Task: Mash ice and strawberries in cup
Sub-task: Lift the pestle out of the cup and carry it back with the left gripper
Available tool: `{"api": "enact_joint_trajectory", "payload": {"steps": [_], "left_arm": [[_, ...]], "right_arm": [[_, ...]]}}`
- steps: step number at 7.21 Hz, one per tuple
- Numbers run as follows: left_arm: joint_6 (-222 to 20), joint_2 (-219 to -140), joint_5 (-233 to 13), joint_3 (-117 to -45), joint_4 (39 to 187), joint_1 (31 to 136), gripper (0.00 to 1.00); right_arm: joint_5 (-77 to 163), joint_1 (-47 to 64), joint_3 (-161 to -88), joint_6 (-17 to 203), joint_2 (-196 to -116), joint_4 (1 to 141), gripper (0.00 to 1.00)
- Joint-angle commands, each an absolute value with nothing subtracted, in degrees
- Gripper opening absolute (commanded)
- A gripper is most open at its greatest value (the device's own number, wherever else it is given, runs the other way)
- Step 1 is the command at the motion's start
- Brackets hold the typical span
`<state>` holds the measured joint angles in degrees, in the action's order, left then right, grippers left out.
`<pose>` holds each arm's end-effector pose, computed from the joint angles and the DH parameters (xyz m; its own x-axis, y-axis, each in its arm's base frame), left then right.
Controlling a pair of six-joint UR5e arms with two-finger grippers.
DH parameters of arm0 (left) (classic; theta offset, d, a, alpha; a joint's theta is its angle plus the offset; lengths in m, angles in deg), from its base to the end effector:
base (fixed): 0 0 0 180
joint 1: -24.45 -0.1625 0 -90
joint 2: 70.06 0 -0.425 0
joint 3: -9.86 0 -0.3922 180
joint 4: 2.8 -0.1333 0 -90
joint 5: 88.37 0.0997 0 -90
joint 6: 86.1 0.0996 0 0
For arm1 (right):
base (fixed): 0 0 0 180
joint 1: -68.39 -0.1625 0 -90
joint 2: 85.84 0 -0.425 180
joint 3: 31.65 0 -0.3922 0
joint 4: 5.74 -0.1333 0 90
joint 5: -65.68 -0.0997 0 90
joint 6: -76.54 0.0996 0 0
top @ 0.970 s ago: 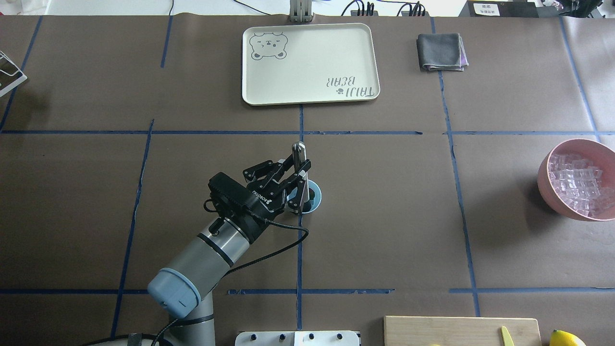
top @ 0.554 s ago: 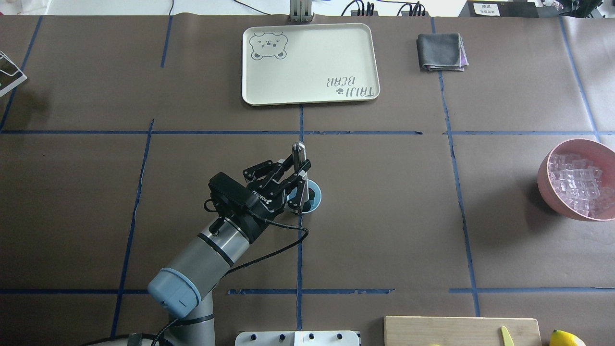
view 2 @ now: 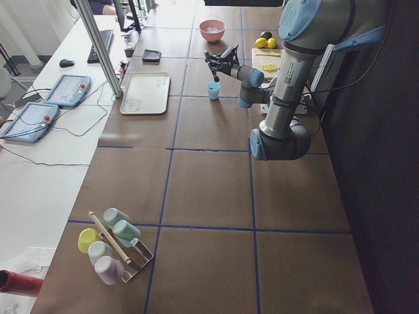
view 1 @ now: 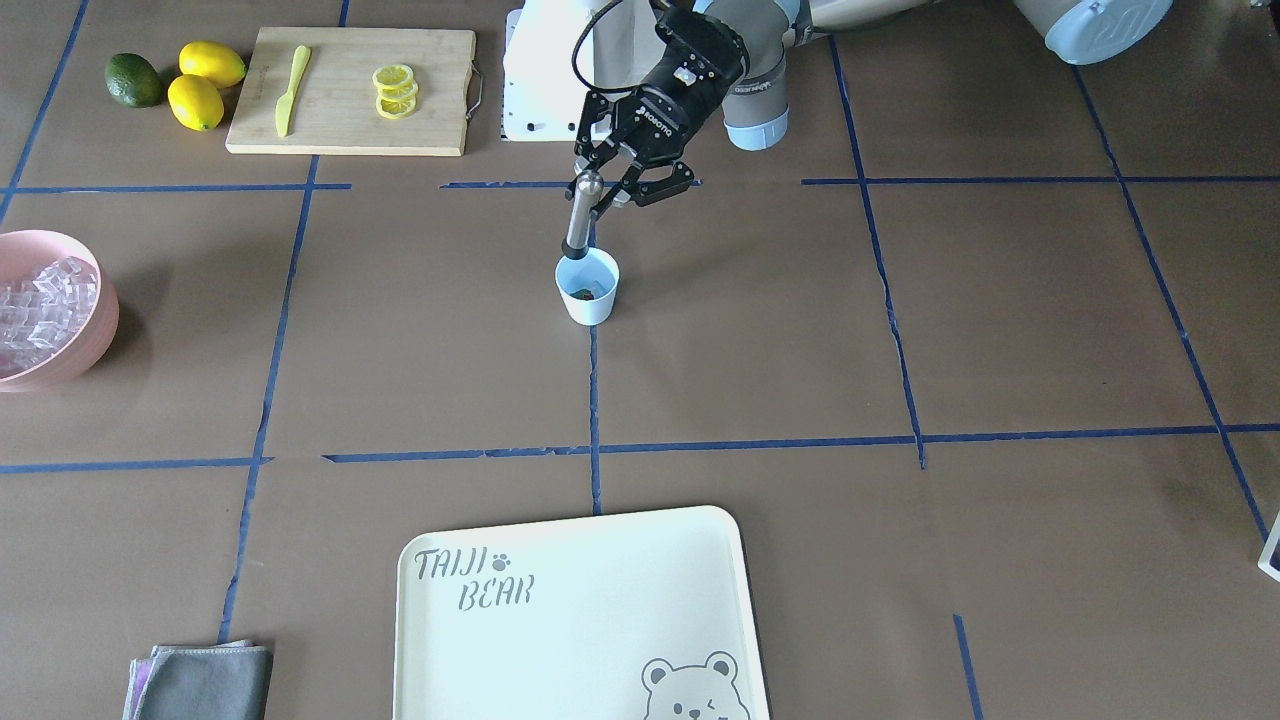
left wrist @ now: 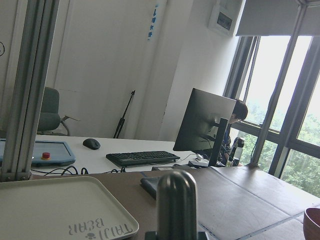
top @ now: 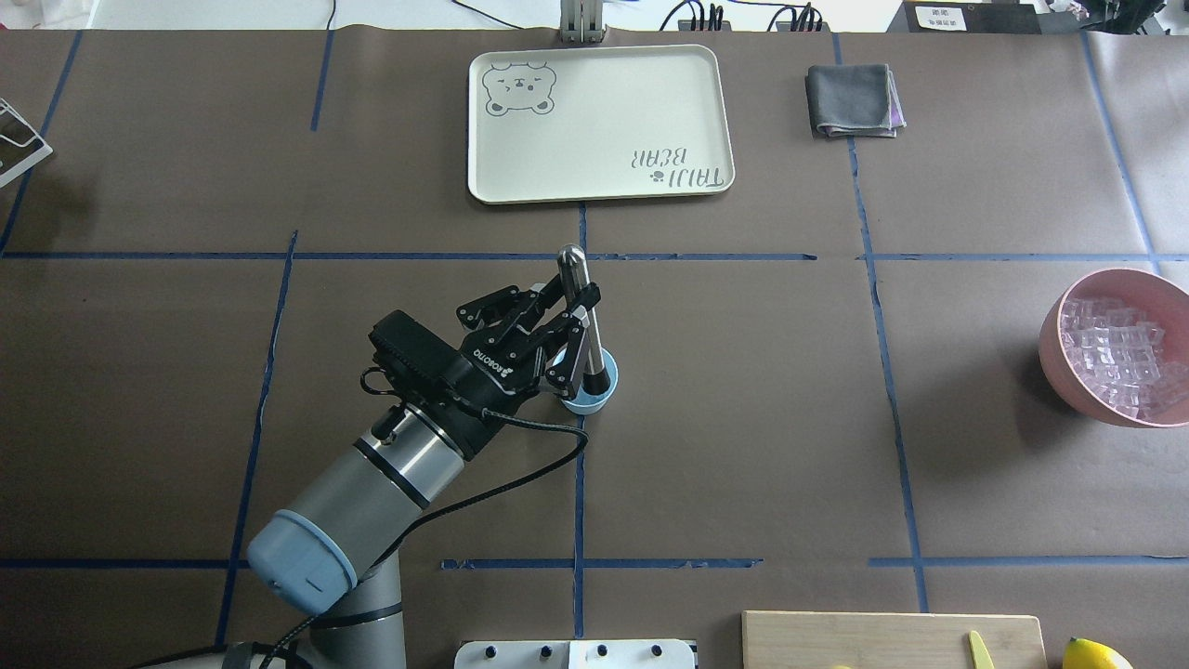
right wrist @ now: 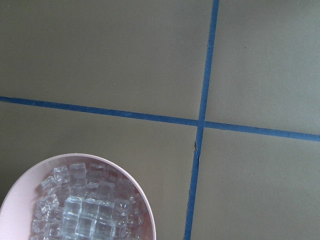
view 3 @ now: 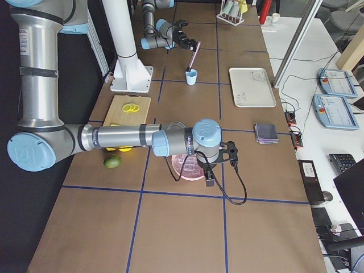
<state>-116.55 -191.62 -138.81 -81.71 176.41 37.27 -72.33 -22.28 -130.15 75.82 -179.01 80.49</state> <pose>0.5048 -0.3166 0.1850 0.3354 0.6053 -0.7219 0.8023 0.2181 0.5557 0.0648 -0.4753 0.6004 0.6704 -0.1221 0.7319 -0.0031 0.9859 0.1674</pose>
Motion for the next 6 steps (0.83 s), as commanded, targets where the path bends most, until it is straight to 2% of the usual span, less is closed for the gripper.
{"api": "enact_joint_trajectory", "payload": {"steps": [1, 3, 6], "left_arm": [[-116.6, -190.0, -144.1, -85.9, 176.1, 42.3, 0.00], [-119.1, -188.2, -147.9, -86.8, 173.9, 48.5, 0.00], [-140.4, -176.1, -164.9, -86.8, 169.3, 61.4, 0.00]], "right_arm": [[-72.4, -22.3, -130.2, 75.8, -179.3, 80.5, 0.99], [-72.4, -22.4, -130.3, 75.8, -179.4, 80.3, 0.99], [-72.4, -22.4, -130.4, 75.8, -179.4, 80.2, 0.99]]}}
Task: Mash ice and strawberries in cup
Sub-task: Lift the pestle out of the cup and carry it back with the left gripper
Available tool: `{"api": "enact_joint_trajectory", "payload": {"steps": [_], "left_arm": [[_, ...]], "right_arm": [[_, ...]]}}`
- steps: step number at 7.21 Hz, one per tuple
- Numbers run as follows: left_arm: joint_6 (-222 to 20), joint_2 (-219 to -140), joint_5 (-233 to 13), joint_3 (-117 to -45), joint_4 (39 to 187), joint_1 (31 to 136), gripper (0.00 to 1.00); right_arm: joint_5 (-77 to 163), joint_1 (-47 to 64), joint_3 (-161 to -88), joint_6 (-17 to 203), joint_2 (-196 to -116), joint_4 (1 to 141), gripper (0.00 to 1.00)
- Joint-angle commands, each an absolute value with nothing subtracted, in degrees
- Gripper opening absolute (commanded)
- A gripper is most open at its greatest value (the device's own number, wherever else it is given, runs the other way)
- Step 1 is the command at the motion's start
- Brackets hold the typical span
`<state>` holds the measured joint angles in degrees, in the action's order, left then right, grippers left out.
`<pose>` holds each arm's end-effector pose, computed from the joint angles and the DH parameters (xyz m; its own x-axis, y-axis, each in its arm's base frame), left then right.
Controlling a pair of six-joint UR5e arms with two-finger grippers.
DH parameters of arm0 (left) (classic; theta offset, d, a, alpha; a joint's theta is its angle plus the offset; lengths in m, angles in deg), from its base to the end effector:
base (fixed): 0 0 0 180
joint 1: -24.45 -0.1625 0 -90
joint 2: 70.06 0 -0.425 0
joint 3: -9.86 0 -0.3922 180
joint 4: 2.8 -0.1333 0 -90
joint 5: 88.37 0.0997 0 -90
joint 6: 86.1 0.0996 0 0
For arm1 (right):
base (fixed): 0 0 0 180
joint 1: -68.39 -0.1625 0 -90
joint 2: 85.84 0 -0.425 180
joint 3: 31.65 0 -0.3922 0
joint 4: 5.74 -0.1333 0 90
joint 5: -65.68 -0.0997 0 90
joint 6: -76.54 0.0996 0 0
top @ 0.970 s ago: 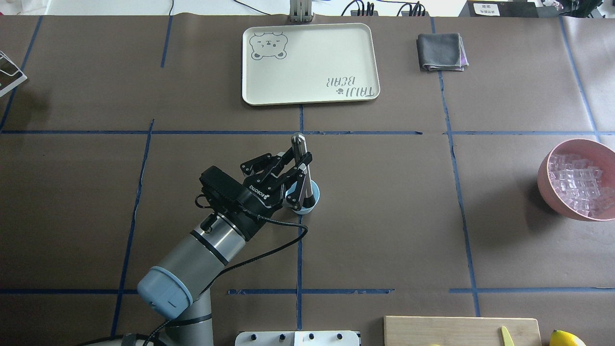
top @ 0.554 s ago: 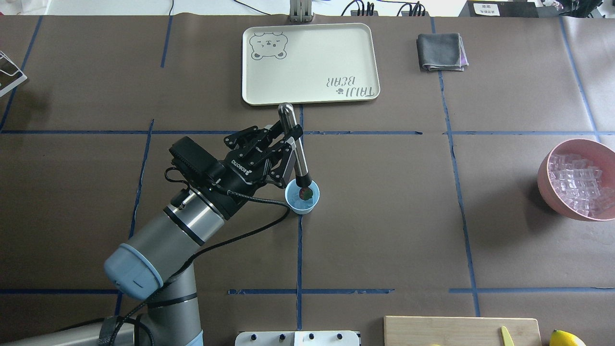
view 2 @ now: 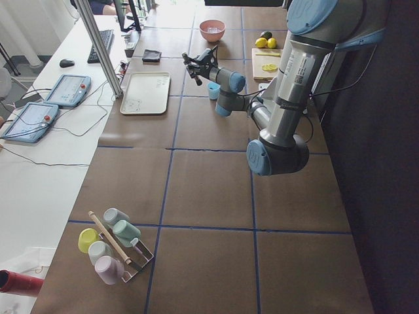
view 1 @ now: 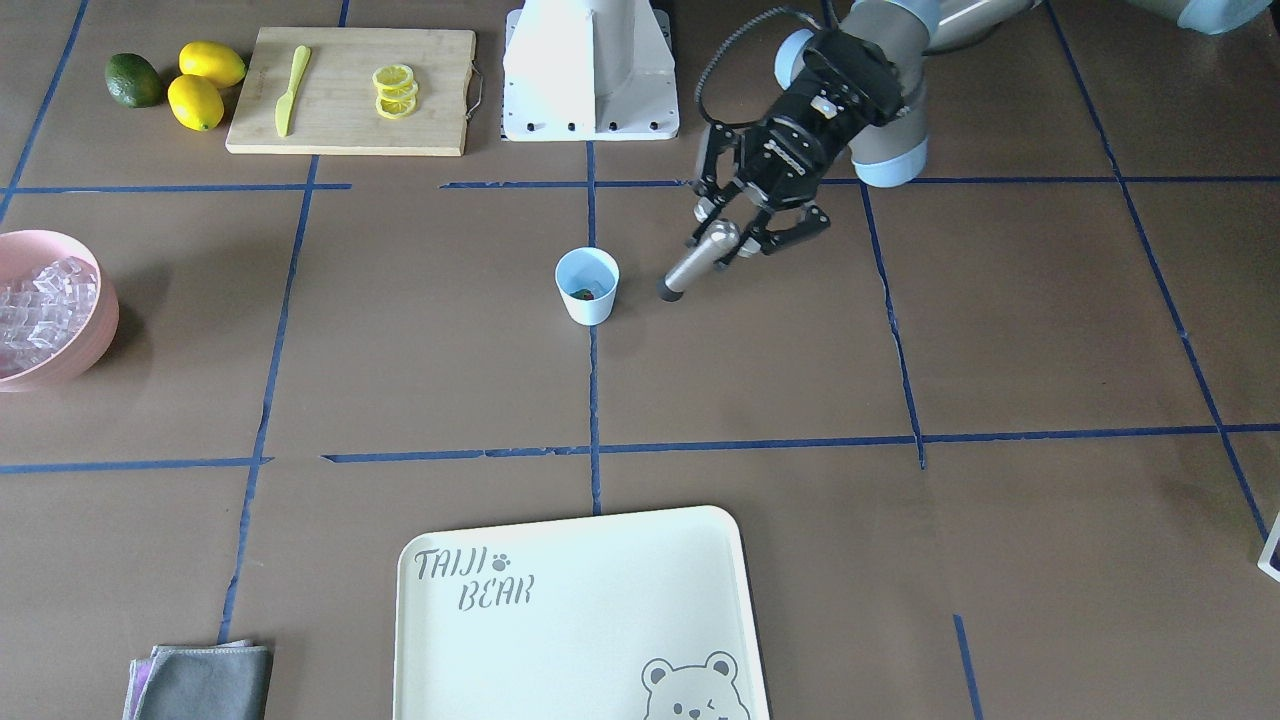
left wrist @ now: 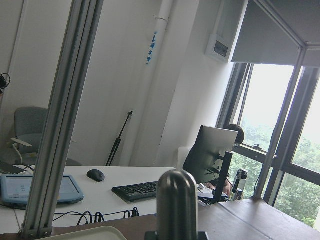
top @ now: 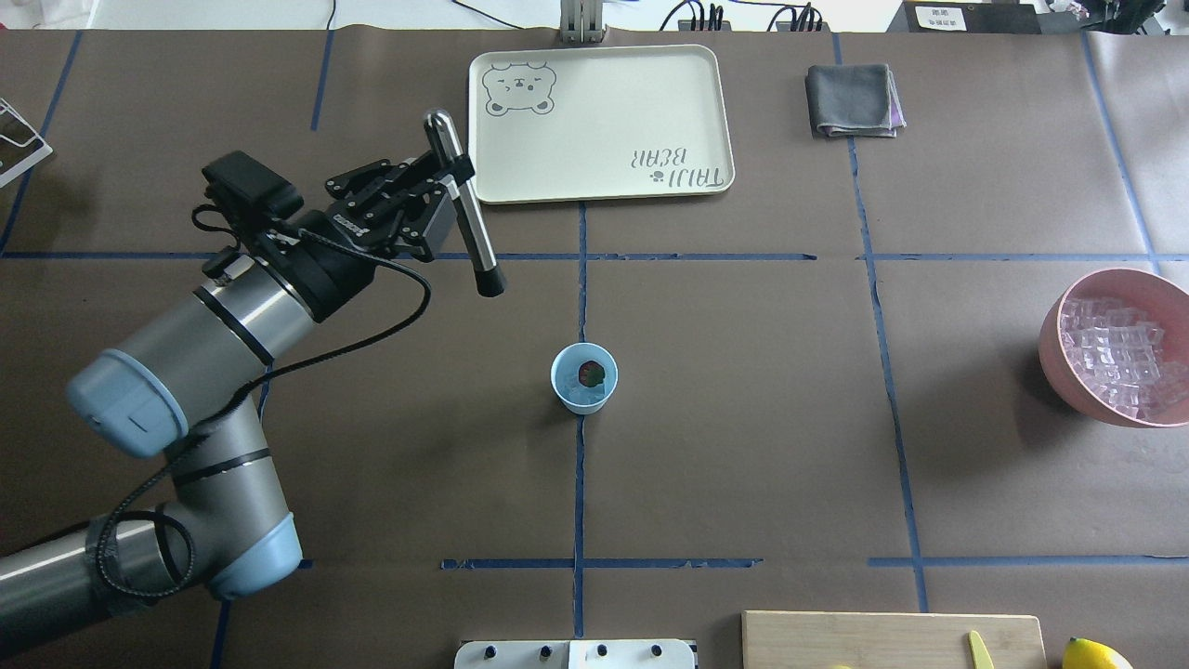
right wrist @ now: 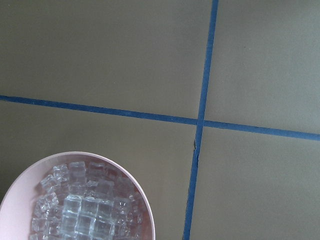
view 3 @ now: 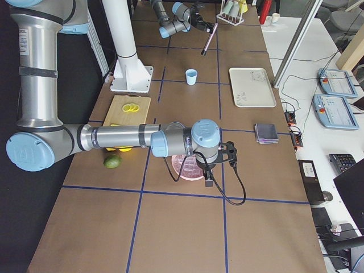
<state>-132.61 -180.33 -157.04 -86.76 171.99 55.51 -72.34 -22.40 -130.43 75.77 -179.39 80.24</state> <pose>0.3806 -0.4271 0.2569 0.3004 0.5674 -0.7667 0.7765 0.3212 0.5421 0.0658 -0.4725 0.6007 0.6706 -0.1235 0.7315 -0.0046 0.9853 0.1706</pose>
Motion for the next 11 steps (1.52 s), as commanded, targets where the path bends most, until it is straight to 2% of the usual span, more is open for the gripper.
{"api": "enact_joint_trajectory", "payload": {"steps": [1, 5, 7, 9, 11], "left_arm": [[-145.5, -173.7, -173.6, -86.7, 165.0, 67.0, 0.00], [-153.2, -163.2, -212.4, -86.5, 148.2, 84.8, 0.00], [-152.4, -160.5, -222.5, -85.6, 139.5, 91.5, 0.00], [-139.5, -156.6, -222.8, -85.3, 129.4, 90.9, 0.00], [-124.3, -156.1, -222.4, -84.8, 118.1, 90.8, 0.00]], "right_arm": [[-72.7, -22.4, -130.6, 75.9, -179.3, 80.1, 0.99], [-72.8, -23.2, -130.9, 76.0, -179.4, 80.0, 0.99], [-72.6, -23.2, -130.8, 76.1, -179.4, 80.0, 0.99], [-72.5, -23.3, -130.8, 76.1, -179.7, 80.0, 0.99], [-72.5, -23.7, -130.9, 76.1, -179.4, 79.9, 0.99]]}}
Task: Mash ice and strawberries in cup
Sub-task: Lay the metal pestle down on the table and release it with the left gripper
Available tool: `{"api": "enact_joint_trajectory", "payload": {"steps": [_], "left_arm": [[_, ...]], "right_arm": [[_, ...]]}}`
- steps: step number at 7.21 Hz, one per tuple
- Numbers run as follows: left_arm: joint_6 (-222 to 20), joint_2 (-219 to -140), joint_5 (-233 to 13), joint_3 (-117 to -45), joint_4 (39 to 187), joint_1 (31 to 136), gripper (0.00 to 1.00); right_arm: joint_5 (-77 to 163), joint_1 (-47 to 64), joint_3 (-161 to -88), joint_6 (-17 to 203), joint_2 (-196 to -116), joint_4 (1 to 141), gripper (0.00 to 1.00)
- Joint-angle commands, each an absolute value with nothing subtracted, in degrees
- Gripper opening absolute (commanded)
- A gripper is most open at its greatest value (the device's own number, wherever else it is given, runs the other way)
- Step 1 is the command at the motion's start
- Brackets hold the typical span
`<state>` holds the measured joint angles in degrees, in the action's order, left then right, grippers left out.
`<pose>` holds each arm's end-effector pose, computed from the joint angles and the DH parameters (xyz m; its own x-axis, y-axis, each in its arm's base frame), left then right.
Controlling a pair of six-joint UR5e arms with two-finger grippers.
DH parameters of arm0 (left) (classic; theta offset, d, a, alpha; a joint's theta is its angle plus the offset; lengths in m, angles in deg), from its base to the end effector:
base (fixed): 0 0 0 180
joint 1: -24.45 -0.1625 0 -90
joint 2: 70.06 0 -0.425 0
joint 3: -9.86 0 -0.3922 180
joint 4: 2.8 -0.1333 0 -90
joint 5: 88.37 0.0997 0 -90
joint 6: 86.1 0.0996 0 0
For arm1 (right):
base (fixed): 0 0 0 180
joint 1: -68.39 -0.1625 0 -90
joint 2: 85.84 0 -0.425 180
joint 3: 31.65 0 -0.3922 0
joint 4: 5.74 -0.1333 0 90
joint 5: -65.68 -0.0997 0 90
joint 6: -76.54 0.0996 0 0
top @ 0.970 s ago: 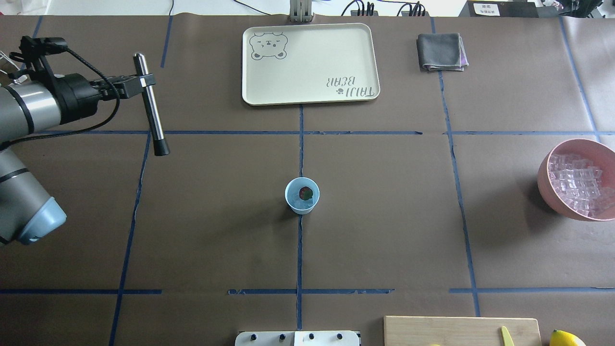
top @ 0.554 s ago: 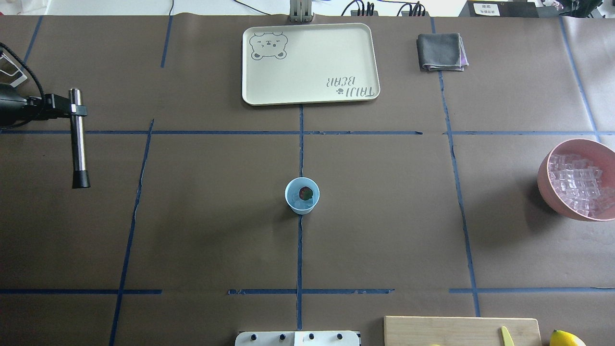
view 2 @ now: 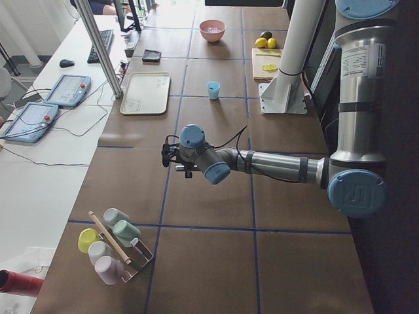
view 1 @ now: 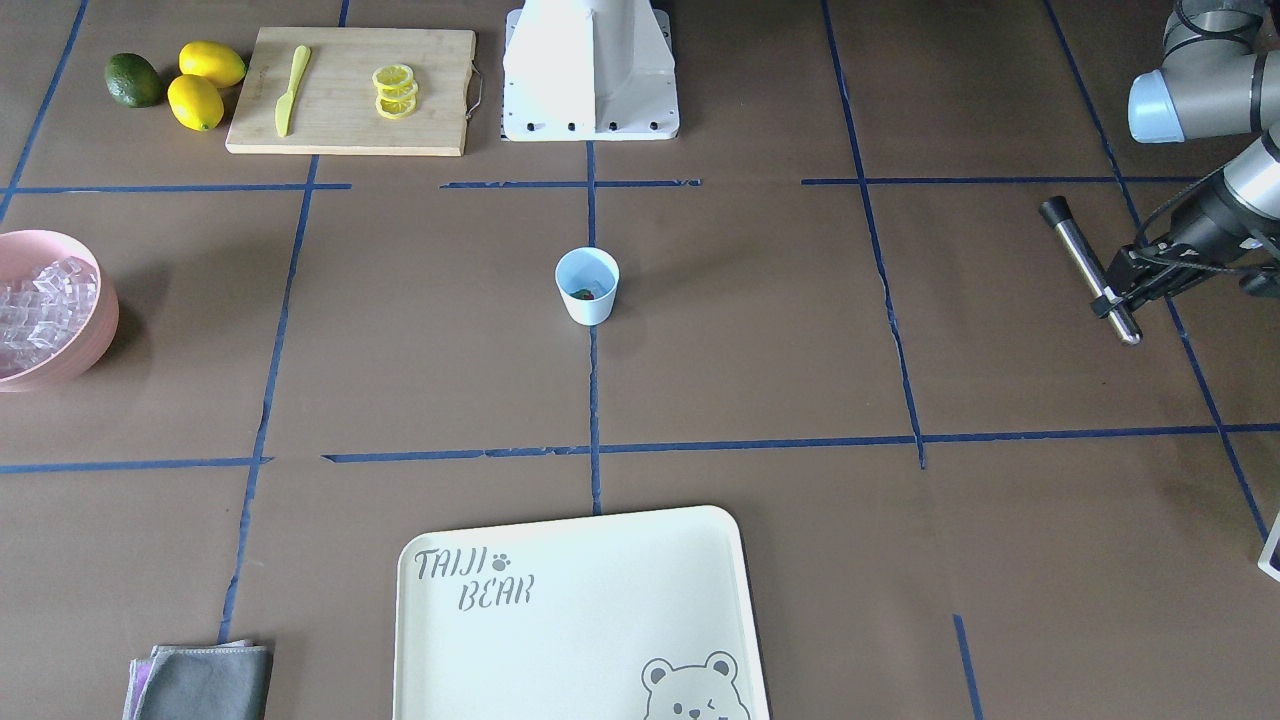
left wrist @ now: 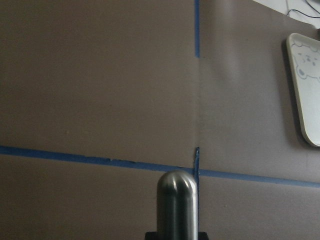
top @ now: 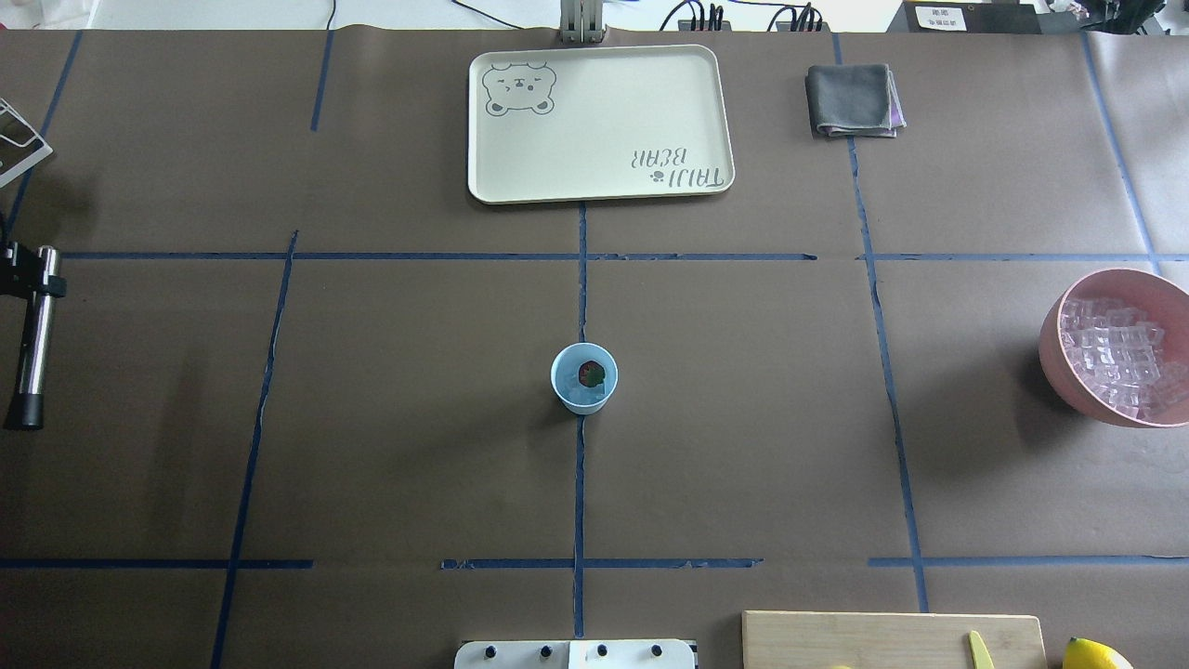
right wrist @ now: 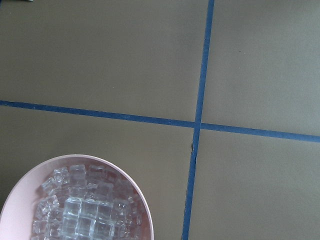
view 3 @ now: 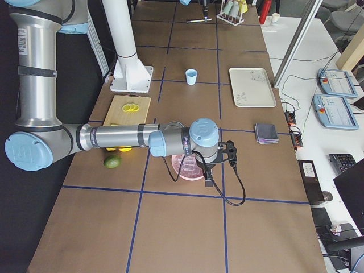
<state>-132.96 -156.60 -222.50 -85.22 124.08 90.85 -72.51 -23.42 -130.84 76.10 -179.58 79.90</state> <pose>0.1371 -0.4736 0.5695 0.5597 -0.0552 -0.8268 0.1391 0.9899 0.0280 0.0739 -0.4702 0.5978 0.6706 -0.1134 0.7331 -0.0260 0.9840 0.1760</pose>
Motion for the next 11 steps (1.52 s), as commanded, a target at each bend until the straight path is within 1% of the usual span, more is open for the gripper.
{"api": "enact_joint_trajectory", "payload": {"steps": [1, 3, 5, 9, 10, 11], "left_arm": [[-118.8, -156.3, -222.4, -81.4, 117.3, 90.9, 0.00], [-115.0, -157.1, -218.6, -75.8, 117.5, 90.9, 0.00], [-113.3, -157.7, -218.2, -72.9, 117.9, 90.9, 0.00], [-114.1, -158.5, -218.2, -72.5, 117.7, 90.9, 0.01], [-114.2, -158.7, -218.2, -72.4, 117.5, 90.9, 0.13], [-114.0, -158.7, -216.8, -71.7, 118.0, 90.9, 0.98]], "right_arm": [[-72.5, -23.6, -131.0, 76.1, -179.3, 79.9, 0.99], [-72.5, -23.7, -131.0, 76.2, -179.3, 79.9, 0.99], [-72.5, -23.6, -131.1, 76.2, -179.1, 80.0, 0.99], [-72.7, -23.7, -131.1, 76.4, -178.9, 80.0, 0.99], [-72.7, -23.6, -131.1, 76.4, -178.9, 80.0, 0.99], [-72.8, -23.7, -131.3, 76.4, -179.0, 80.0, 0.99]]}}
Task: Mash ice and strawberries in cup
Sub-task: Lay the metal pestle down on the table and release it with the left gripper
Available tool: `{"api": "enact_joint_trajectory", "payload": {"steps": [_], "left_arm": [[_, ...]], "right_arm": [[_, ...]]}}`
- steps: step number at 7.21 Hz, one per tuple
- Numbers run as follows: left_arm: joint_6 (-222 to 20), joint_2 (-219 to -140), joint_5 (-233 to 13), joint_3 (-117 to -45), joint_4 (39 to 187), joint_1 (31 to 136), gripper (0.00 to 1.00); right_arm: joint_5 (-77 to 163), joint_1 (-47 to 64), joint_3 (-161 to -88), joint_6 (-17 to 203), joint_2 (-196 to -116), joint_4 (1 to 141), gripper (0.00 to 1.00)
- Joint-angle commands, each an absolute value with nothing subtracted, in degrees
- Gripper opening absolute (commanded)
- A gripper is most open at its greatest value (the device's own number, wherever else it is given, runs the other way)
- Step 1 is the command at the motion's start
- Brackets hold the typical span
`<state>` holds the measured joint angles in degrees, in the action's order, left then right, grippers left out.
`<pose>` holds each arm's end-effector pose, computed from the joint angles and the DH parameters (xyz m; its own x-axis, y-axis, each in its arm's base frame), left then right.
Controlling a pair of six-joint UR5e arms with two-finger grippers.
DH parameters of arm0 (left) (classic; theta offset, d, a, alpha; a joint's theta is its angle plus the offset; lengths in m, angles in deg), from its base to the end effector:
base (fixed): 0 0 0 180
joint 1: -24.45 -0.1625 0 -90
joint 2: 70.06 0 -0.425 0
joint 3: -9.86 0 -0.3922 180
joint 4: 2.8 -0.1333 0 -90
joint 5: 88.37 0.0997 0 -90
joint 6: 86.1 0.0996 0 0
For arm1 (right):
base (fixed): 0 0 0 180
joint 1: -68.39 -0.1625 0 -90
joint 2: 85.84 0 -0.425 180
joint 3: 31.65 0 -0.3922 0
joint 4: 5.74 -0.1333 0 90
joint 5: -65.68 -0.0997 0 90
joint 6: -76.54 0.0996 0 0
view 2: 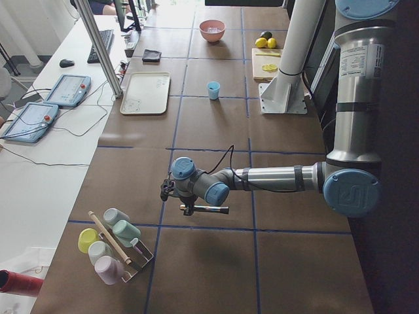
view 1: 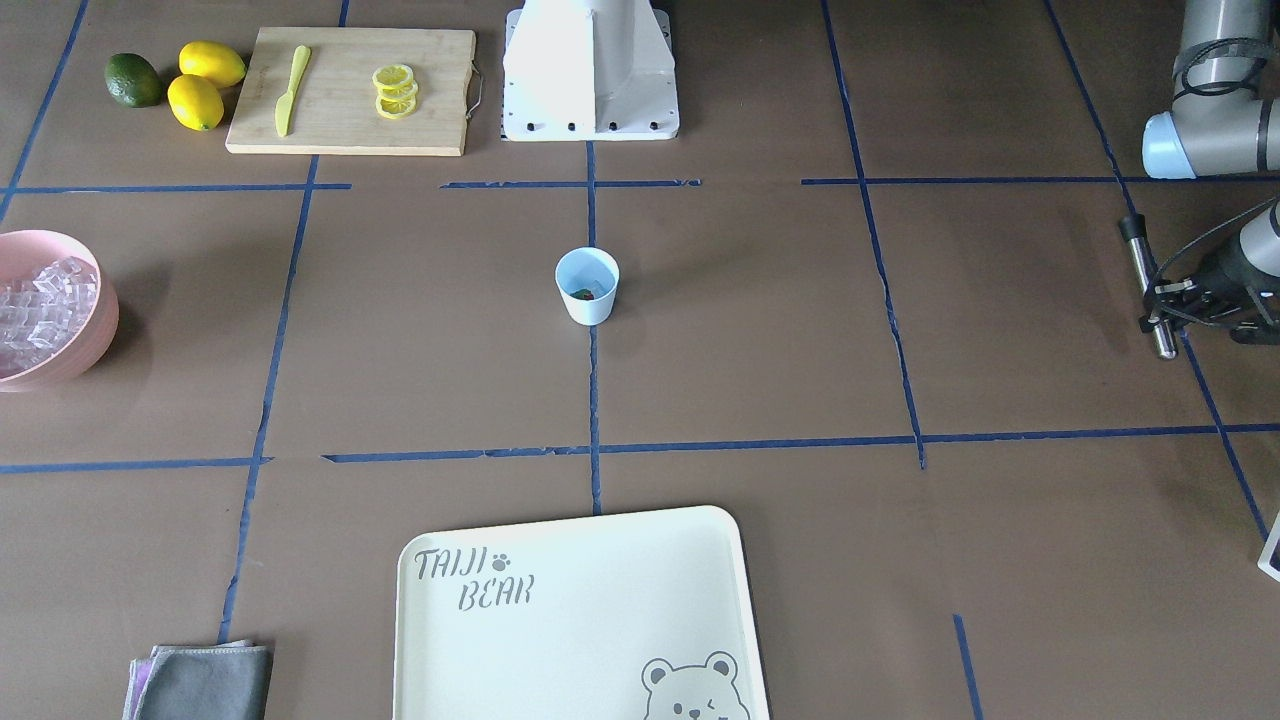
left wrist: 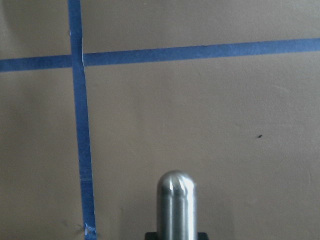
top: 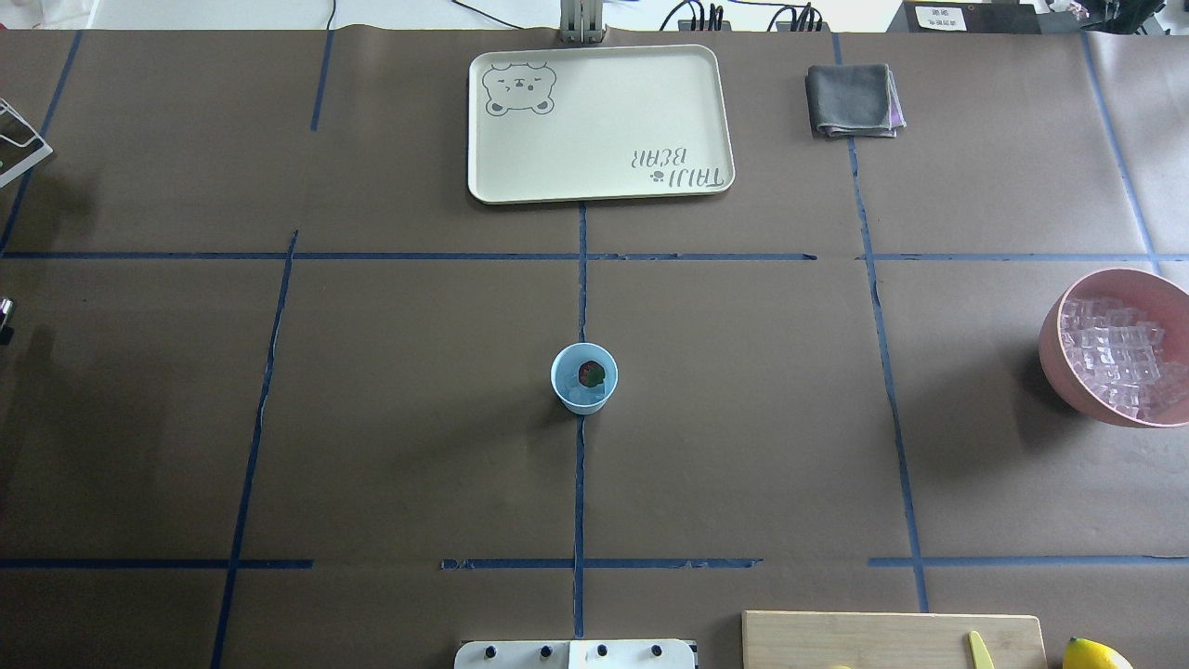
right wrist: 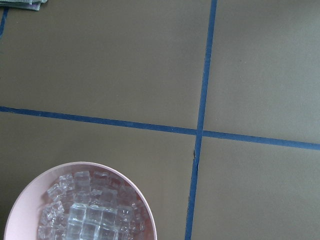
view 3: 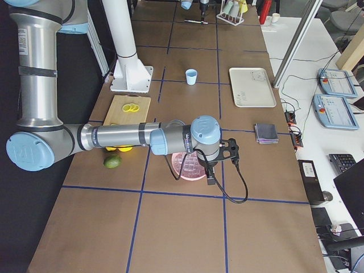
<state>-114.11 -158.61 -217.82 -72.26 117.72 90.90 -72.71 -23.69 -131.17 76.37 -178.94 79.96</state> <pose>0.1344 -0.4836 0.6866 0.7189 0.0569 -0.6928 -0.0396 0.9984 0.0409 0.0761 -0.4746 0.5895 0.6688 -0.1178 0.7341 -0.0337 0.9816 0.1882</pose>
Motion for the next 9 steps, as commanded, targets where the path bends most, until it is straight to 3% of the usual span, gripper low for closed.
{"api": "enact_joint_trajectory", "payload": {"steps": [1, 7, 9], "left_arm": [[-114.1, -158.7, -215.4, -71.6, 118.1, 90.9, 1.00], [-110.6, -158.9, -218.8, -73.9, 116.7, 93.3, 1.00], [-93.0, -159.9, -220.6, -74.9, 104.2, 103.2, 1.00]], "right_arm": [[-72.7, -23.7, -131.3, 76.4, -179.0, 80.0, 0.99], [-72.4, -23.7, -131.3, 76.3, -179.2, 79.9, 0.99], [-72.4, -23.7, -131.2, 76.3, -179.4, 79.9, 0.99]]}}
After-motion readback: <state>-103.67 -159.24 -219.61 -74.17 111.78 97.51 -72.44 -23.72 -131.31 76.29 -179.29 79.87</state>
